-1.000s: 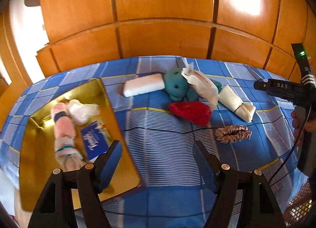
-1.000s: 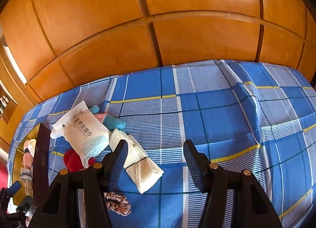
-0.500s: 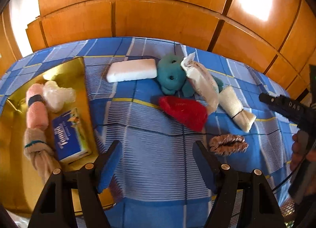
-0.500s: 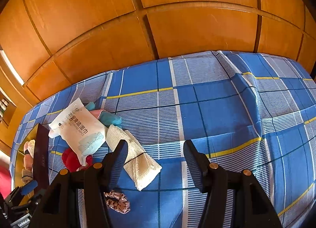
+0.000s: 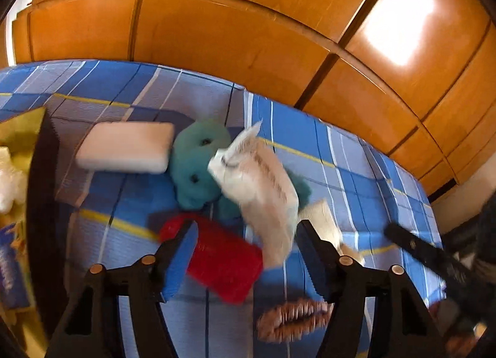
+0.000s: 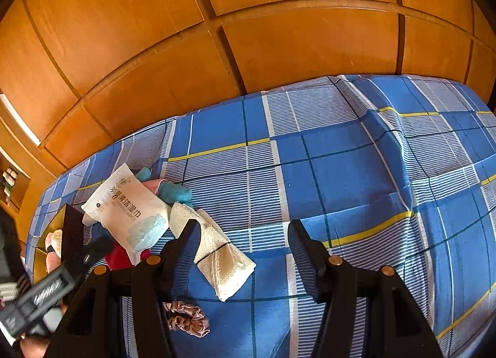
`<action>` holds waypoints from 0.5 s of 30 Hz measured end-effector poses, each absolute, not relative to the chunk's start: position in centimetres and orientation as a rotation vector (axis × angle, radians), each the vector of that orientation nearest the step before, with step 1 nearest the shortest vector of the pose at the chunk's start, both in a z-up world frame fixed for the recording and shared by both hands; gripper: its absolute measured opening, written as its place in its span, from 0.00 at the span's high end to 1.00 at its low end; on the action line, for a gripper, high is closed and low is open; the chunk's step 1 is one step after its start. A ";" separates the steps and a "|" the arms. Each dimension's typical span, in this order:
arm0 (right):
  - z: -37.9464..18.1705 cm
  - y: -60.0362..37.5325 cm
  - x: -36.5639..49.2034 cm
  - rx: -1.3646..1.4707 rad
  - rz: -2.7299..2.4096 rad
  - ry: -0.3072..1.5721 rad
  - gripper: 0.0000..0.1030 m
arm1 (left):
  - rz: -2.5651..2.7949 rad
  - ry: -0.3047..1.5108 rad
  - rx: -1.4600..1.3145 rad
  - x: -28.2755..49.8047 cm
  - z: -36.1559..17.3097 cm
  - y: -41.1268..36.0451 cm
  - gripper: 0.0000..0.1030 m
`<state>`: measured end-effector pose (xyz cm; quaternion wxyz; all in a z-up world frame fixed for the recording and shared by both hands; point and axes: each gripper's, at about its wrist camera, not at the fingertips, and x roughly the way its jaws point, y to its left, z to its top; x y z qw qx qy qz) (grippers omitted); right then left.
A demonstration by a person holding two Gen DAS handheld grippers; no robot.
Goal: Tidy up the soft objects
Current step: 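Grasp the white wipes pack with the left tool while the right tool reaches toward the beige mesh loofah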
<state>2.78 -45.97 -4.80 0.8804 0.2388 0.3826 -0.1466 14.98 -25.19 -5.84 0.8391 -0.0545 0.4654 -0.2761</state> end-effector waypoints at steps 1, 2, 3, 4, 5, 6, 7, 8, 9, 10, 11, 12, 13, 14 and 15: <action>-4.8 -46.0 2.8 0.498 -0.302 0.799 0.43 | -0.586 0.979 -0.117 15.3 -6.0 -25.6 0.34; -4.8 -45.9 2.9 0.497 -0.298 0.803 0.43 | -0.587 0.974 -0.119 15.6 -6.1 -25.9 0.34; -4.8 -45.8 3.0 0.495 -0.294 0.807 0.43 | -0.585 0.966 -0.120 16.0 -6.3 -26.3 0.35; -4.9 -45.8 3.1 0.494 -0.292 0.811 0.43 | -0.585 0.960 -0.118 16.3 -6.5 -26.6 0.38; -4.9 -45.8 3.2 0.493 -0.290 0.814 0.43 | -0.586 0.957 -0.113 16.5 -6.6 -26.9 0.55; -4.9 -45.7 3.3 0.492 -0.288 0.817 0.43 | -0.595 0.953 -0.104 16.7 -6.8 -27.2 0.65; -4.9 -45.7 3.4 0.489 -0.287 0.818 0.43 | -0.607 0.950 -0.092 16.9 -6.9 -27.5 0.69; -4.9 -45.6 3.4 0.484 -0.288 0.822 0.43 | -0.620 0.945 -0.087 16.9 -7.0 -27.8 0.72; -5.0 -45.6 3.5 0.480 -0.291 0.826 0.43 | -0.637 0.936 -0.089 16.9 -7.0 -27.7 0.74; -5.0 -45.6 3.4 0.478 -0.293 0.829 0.43 | -0.651 0.932 -0.092 16.7 -7.0 -27.6 0.77; -5.1 -45.6 3.4 0.475 -0.296 0.830 0.43 | -0.668 0.930 -0.104 16.6 -6.9 -27.4 0.79; -5.2 -45.7 3.4 0.472 -0.301 0.833 0.43 | -0.689 0.925 -0.121 16.3 -6.5 -27.0 0.81; -5.3 -45.7 3.4 0.472 -0.308 0.838 0.43 | -0.710 0.917 -0.130 15.9 -6.0 -26.5 0.82; -5.3 -45.8 3.4 0.473 -0.310 0.840 0.43 | -0.728 0.909 -0.132 15.5 -5.6 -26.1 0.82; -5.4 -45.8 3.4 0.473 -0.315 0.842 0.43 | -0.756 0.899 -0.129 14.9 -4.9 -25.5 0.82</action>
